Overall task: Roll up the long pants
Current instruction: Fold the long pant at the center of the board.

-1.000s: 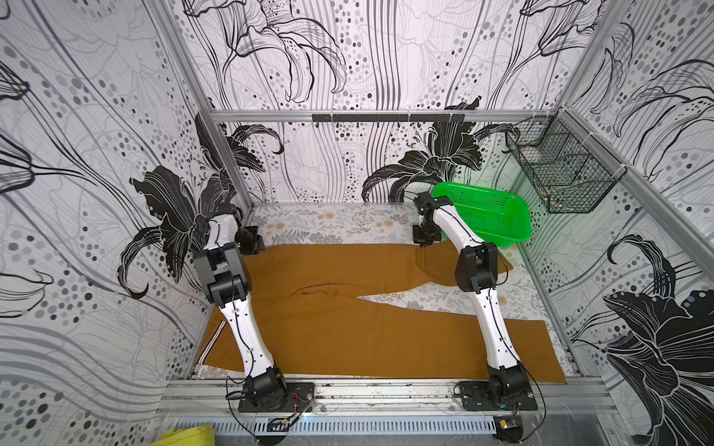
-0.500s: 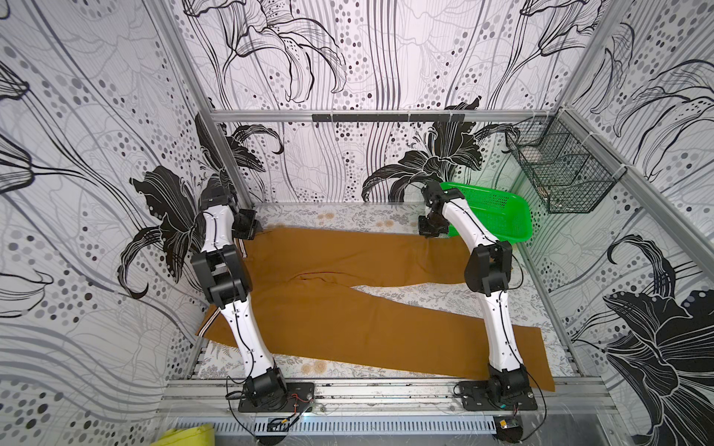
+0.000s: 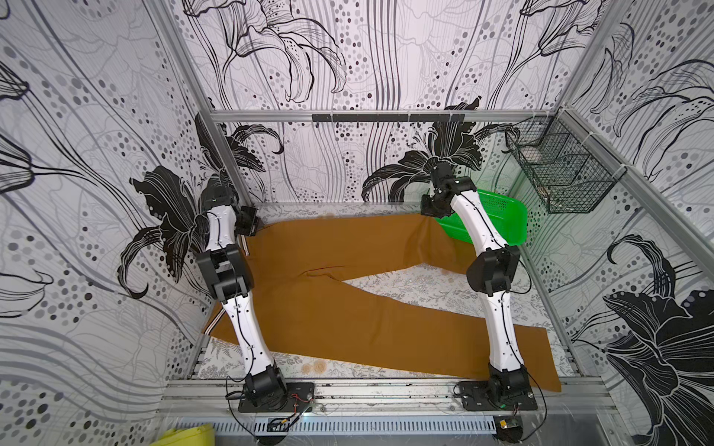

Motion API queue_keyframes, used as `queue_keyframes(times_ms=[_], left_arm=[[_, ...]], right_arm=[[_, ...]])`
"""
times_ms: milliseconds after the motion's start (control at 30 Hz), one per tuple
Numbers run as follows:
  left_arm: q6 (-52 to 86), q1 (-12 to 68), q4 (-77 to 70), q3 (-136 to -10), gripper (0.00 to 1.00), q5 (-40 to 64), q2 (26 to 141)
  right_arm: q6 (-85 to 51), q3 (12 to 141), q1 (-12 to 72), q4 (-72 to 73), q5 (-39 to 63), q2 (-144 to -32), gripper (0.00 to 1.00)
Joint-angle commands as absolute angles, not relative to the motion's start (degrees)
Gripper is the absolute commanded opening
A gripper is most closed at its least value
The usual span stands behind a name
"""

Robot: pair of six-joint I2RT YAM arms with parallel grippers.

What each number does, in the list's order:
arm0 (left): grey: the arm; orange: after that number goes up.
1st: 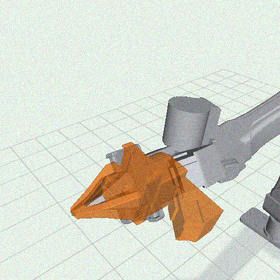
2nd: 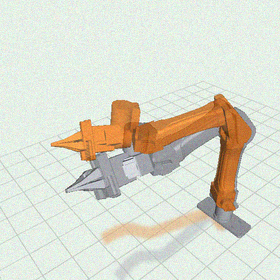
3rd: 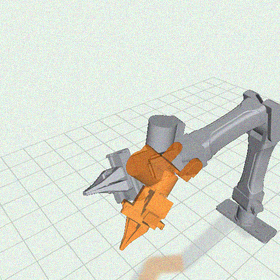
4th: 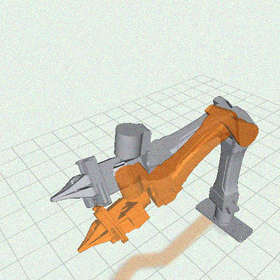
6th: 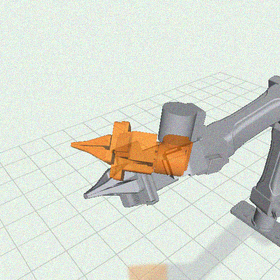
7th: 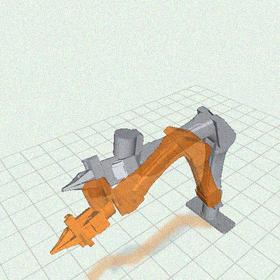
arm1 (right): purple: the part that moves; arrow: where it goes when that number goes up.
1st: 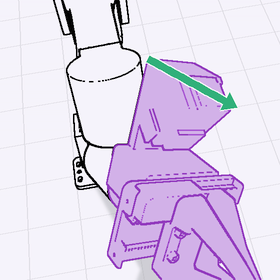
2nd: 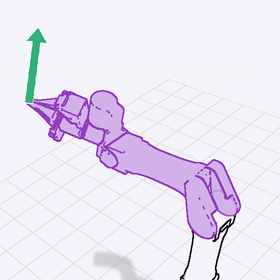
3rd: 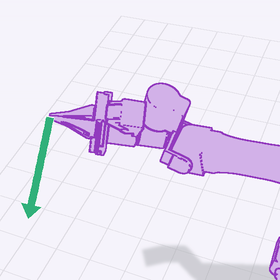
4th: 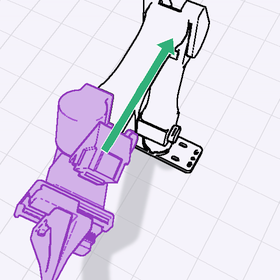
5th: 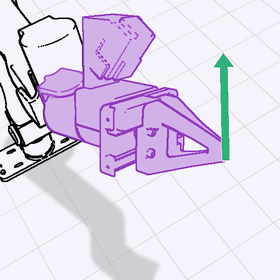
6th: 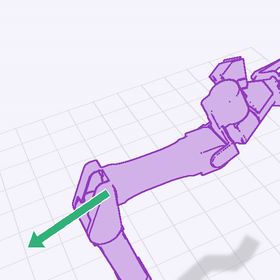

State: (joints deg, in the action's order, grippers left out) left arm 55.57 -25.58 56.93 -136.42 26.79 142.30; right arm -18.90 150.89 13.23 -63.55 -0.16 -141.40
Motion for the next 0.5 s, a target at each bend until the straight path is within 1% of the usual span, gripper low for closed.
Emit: queue_keyframes(times_ms=[0,100,233,333,400,467], left_arm=[[59.4,-26.7,45.4,-141.0,0.00,29.4,145.1],[61.2,-26.8,39.0,-143.2,0.00,30.1,145.5],[60.2,-27.4,37.1,-143.3,0.00,30.8,143.8],[57.6,-27.4,38.1,-136.8,0.00,30.2,140.1],[56.2,-27.4,37.9,-129.9,0.00,29.3,136.0],[54.8,-27.4,36.9,-122.6,0.00,28.3,131.4]], right_arm=[[-22.0,150.2,9.5,-59.4,-0.5,-141.0,0.00],[-21.8,150.2,8.8,-56.6,-0.2,-140.0,0.00],[-19.8,150.9,8.6,-55.1,0.5,-138.6,0.00],[-18.0,146.5,8.7,-54.6,3.4,-135.8,0.00],[-16.5,140.3,9.3,-53.8,3.6,-132.4,0.00],[-15.2,131.3,10.4,-51.2,2.6,-127.5,0.00]])
